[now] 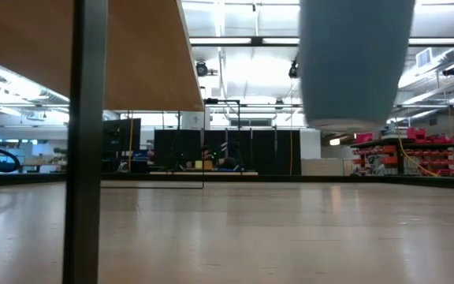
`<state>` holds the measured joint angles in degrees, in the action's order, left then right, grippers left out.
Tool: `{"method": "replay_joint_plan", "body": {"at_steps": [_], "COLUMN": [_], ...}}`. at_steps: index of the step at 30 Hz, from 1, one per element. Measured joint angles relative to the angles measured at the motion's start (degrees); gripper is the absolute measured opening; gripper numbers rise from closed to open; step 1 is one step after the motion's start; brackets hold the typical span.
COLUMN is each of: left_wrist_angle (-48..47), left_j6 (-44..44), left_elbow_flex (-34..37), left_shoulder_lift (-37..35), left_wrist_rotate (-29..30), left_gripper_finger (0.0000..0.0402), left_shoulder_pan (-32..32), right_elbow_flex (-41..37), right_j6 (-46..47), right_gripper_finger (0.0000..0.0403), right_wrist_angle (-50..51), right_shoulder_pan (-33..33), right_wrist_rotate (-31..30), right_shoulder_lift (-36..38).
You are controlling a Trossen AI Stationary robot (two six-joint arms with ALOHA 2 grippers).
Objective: Stack small to large cups/mugs on shelf
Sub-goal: Put the light blue cup on the shelf
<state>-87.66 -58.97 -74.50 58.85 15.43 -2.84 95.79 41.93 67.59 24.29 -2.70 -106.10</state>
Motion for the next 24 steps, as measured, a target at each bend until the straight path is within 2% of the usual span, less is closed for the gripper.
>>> {"method": "replay_joint_plan", "body": {"at_steps": [12,24], "left_wrist_angle": [0.0,0.0], "left_j6": [-0.44,-0.49], "left_elbow_flex": [0.0,0.0], "left_shoulder_lift": [0.0,0.0], "left_wrist_rotate": [-0.01,-0.01], "left_gripper_finger": [0.002,0.0017], "left_shoulder_pan": [-0.01,0.04], "right_elbow_flex": [0.02,0.07], "right_j6": [-6.32,-11.23], "right_gripper_finger": [0.0002,0.0002], "right_wrist_angle": [-3.43,-4.58], "right_shoulder_pan": [-0.36,-3.62], "right_wrist_rotate": [-0.06,0.97], "right_shoulder_lift": [-4.03,-6.75]}}
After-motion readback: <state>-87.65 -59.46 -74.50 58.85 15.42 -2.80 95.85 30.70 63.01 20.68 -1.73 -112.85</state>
